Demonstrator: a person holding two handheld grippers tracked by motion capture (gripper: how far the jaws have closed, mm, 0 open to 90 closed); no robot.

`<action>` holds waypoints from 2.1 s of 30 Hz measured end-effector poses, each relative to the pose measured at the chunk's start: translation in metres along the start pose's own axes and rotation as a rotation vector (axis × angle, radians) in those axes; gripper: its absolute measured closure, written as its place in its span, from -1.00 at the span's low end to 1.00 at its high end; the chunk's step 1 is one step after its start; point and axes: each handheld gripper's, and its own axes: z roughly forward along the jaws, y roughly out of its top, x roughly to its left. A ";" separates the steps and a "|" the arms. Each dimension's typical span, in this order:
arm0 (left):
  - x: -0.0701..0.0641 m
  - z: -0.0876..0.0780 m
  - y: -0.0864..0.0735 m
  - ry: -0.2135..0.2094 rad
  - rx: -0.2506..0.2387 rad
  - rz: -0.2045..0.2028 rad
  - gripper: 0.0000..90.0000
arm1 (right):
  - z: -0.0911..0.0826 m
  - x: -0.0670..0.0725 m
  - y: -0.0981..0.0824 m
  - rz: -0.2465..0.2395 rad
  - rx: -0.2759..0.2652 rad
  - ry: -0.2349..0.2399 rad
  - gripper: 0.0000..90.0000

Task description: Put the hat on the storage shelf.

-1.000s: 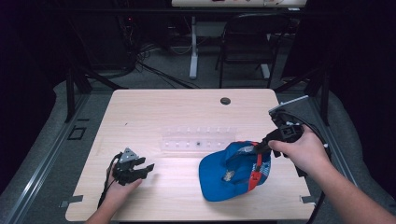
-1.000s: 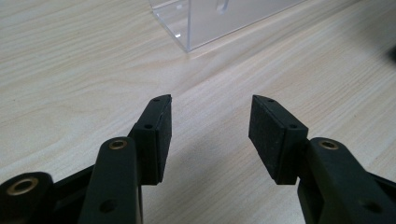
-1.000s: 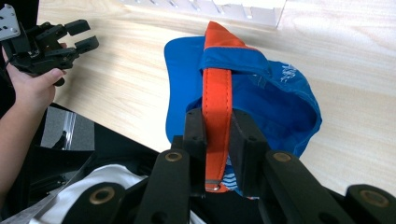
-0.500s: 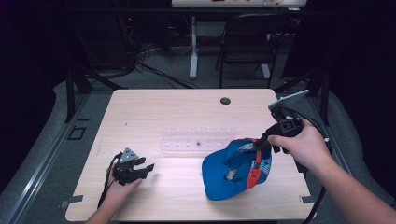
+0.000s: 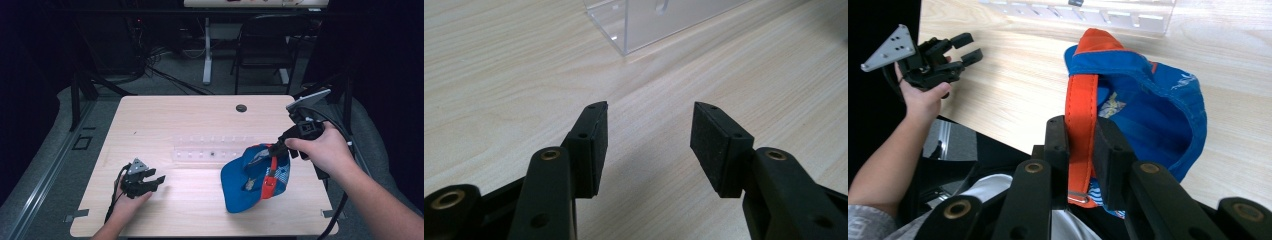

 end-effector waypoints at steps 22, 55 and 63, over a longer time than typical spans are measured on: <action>0.000 0.000 0.000 0.000 0.001 0.002 0.10 | 0.006 -0.016 0.004 0.101 0.014 0.257 0.74; 0.000 0.000 0.000 -0.001 -0.001 0.003 0.10 | 0.002 0.002 0.018 0.080 -0.085 0.447 0.74; 0.000 0.000 0.000 -0.003 -0.001 0.002 0.10 | -0.001 0.008 0.028 0.073 -0.104 0.472 0.74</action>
